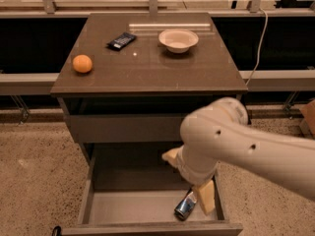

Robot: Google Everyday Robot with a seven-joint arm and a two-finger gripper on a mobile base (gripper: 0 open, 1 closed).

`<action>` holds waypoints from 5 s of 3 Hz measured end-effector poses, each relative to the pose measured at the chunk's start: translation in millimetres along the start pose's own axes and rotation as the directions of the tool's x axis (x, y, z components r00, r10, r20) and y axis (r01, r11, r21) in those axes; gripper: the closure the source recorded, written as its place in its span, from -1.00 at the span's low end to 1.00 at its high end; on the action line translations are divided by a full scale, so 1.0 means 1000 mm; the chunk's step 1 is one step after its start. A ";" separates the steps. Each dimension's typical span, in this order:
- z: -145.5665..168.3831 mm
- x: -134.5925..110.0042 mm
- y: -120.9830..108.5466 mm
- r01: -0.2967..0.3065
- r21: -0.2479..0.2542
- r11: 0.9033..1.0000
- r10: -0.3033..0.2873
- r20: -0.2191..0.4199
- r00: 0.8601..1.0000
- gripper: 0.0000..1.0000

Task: Pick redbull can from middle drawer and place on counter

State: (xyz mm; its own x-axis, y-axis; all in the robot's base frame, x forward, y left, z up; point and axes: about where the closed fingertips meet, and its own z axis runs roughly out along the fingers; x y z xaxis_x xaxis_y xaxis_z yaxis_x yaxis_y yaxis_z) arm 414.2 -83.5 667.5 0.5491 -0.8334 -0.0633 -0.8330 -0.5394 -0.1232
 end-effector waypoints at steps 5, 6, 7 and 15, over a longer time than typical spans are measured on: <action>0.168 0.064 0.014 -0.021 -0.007 1.000 0.022 0.101 0.995 -1.00; 0.202 0.078 0.003 0.041 -0.013 0.999 -0.039 0.120 0.992 -0.62; 0.233 0.094 0.003 0.056 -0.031 0.998 -0.051 0.137 0.989 -0.40; -0.016 0.097 -0.040 0.022 0.391 0.920 -0.150 0.300 0.942 1.00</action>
Offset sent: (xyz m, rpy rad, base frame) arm -0.0145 -0.0021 -0.0311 -0.0024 0.0129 0.0383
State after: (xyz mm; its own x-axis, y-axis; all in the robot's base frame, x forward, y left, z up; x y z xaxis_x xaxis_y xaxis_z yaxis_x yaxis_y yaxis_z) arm 500.2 -144.8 682.1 0.6631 -0.6680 -0.3379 -0.7272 -0.4677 -0.5024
